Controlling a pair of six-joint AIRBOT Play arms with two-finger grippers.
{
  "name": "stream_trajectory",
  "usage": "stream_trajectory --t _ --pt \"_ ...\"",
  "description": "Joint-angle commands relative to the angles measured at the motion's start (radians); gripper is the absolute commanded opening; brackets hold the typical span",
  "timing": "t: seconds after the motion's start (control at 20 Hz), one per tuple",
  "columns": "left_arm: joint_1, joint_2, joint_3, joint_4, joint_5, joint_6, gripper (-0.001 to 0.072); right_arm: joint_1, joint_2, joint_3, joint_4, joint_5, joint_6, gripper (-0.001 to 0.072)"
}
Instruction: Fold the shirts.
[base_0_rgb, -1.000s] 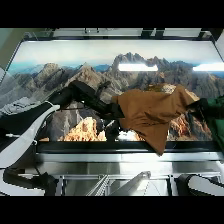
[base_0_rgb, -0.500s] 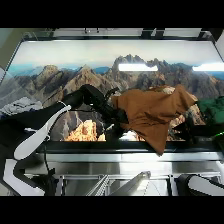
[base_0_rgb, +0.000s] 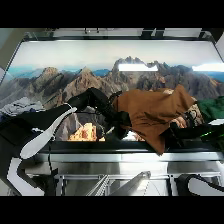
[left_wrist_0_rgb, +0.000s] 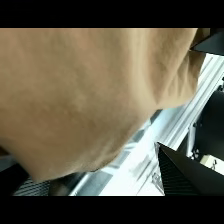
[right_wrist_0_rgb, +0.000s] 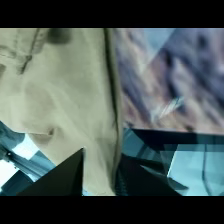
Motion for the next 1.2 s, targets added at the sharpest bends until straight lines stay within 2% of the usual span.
stream_trajectory --t 0.0,0.1,0.15,0.2,0.25,0.3,0.4,0.5,0.6,0.7,0.75,0.8,0.9,0.95,1.05,1.15 --pt "0.004 -0.001 0.019 0.001 0.057 -0.005 0.0706 0.023 0.000 -0.002 0.014 -0.019 -0.006 0.0242" --pt "-0.001 -0.001 0.028 -0.001 -0.005 -0.005 0.0704 0.024 0.000 -0.002 0.026 -0.026 -0.016 0.0218" --pt "-0.010 -0.001 0.028 0.000 -0.036 -0.006 0.0615 0.024 0.000 -0.002 0.034 -0.025 -0.029 0.0093" --pt "-0.014 -0.001 0.029 -0.002 -0.041 -0.006 0.0364 0.024 0.000 -0.002 0.045 -0.022 -0.049 0.0023" --pt "-0.013 0.000 0.029 -0.003 -0.030 -0.006 0.0051 0.024 0.000 -0.002 0.050 -0.017 -0.054 0.0023" --pt "-0.013 0.000 0.041 -0.003 0.002 -0.005 0.0021 0.024 0.001 -0.002 0.052 -0.010 -0.070 0.0022" --pt "0.000 0.024 0.088 -0.040 0.091 -0.002 0.0020 0.022 0.018 -0.002 0.071 0.004 -0.095 0.0022" --pt "0.026 0.101 0.162 -0.100 0.172 0.011 0.0020 -0.005 0.089 0.004 0.230 0.061 -0.182 0.0021" --pt "0.082 0.224 0.270 -0.178 0.224 0.011 0.0020 -0.072 0.229 0.035 0.555 0.198 -0.335 0.0021" --pt "0.173 0.380 0.412 -0.219 0.201 0.011 0.0020 -0.183 0.434 0.093 1.007 0.346 -0.528 0.0022" --pt "0.228 0.463 0.476 -0.214 0.153 0.011 0.0020 -0.245 0.534 0.137 1.193 0.362 -0.592 0.0022" --pt "0.294 0.557 0.529 -0.198 0.079 0.011 0.0021 -0.320 0.632 0.200 1.299 0.304 -0.599 0.0022" --pt "0.431 0.718 0.579 -0.187 -0.017 0.011 0.0021 -0.421 0.734 0.356 1.259 0.171 -0.562 0.0022" --pt "0.494 0.782 0.589 -0.172 -0.020 0.008 0.0021 -0.416 0.731 0.439 1.228 0.165 -0.562 0.0022" --pt "0.607 0.879 0.554 -0.154 0.054 0.001 0.0022 -0.368 0.689 0.562 1.158 0.146 -0.562 0.0022" --pt "0.684 0.943 0.423 -0.148 0.103 -0.009 0.0022 -0.294 0.641 0.598 1.056 0.069 -0.562 0.0022"
